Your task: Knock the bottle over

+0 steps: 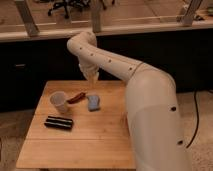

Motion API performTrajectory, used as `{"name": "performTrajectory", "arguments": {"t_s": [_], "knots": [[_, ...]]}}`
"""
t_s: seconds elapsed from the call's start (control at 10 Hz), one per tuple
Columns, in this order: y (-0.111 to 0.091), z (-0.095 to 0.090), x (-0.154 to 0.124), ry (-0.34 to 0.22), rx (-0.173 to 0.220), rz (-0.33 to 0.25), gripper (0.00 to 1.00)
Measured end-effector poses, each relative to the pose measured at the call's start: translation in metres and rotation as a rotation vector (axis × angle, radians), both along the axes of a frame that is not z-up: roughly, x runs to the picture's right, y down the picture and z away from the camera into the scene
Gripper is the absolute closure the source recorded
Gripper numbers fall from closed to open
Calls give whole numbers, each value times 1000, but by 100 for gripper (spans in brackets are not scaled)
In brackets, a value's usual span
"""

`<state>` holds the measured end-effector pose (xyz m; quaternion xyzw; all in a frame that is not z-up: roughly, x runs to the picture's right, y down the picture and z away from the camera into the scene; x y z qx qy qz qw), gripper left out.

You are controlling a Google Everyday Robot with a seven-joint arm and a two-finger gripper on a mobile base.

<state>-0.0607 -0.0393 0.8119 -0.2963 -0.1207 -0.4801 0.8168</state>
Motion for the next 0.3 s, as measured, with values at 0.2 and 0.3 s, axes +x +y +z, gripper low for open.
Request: {"name": "performTrajectory", "arguments": {"t_s": [0.2, 0.3], "knots": [[-8, -1, 7, 7, -22, 2, 98], [-11, 0, 13, 19, -25, 0, 98]]}}
